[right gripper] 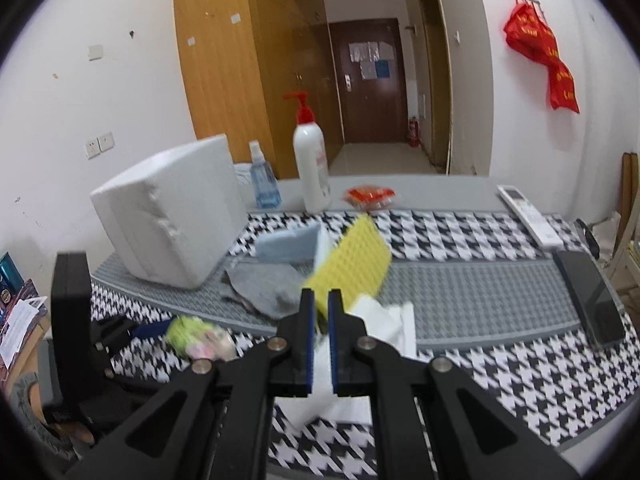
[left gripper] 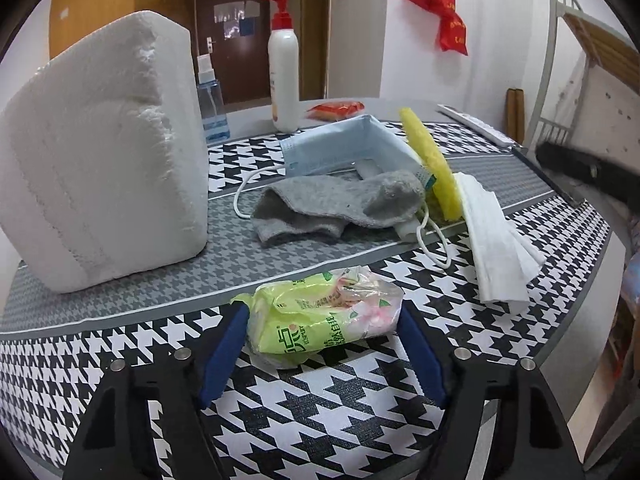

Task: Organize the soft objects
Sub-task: 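Lift the white mask with the right gripper and regrasp it at its edge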

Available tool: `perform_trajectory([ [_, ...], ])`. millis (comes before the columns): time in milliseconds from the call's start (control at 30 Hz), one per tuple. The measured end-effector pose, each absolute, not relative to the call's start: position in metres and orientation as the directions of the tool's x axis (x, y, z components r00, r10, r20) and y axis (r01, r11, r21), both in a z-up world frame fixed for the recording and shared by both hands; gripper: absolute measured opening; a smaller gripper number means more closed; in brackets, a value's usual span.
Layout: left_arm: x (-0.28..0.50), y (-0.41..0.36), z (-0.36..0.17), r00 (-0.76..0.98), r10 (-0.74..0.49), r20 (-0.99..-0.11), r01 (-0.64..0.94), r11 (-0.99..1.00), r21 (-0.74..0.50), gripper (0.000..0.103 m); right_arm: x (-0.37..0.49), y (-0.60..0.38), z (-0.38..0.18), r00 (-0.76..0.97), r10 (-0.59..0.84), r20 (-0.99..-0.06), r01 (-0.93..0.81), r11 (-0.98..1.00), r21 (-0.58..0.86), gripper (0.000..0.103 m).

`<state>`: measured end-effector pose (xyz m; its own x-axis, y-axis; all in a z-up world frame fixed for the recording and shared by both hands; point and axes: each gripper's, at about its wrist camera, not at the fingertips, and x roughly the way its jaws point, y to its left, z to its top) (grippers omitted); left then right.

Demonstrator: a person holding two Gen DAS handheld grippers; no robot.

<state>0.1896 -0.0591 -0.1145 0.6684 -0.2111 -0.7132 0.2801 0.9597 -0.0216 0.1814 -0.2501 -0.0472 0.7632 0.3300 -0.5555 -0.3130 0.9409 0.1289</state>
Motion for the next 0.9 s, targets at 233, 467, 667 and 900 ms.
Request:
perform_trajectory([
  [233,0.185,-0.06,-0.114,0.67,-0.219,-0.71,0.289,0.957,-0.023,0.073,0.177,-0.256,-0.068,0.739,0.282,-0.611,-0.278,0.955,0.104,0.046],
  [467,0.177,-0.055,-0.109,0.682,-0.234,-0.693,0.287,0.957,-0.041,0.073,0.169,-0.245,-0.068,0.766,0.287,-0.575,-0.287,0.953,0.093,0.086],
  [667,0.166,-0.046,-0.102,0.702,-0.231,-0.674,0.275,0.96,-0.043,0.074,0.181,-0.246,-0.086,0.741,0.242,-0.626,-0.239,0.967,0.091,0.086],
  [900,0.157,-0.041,-0.097,0.717,-0.244,-0.654,0.274,0.96,-0.058,0.074,0.192,-0.248,-0.095,0.718,0.215,-0.661,-0.211,0.974,0.088,0.086],
])
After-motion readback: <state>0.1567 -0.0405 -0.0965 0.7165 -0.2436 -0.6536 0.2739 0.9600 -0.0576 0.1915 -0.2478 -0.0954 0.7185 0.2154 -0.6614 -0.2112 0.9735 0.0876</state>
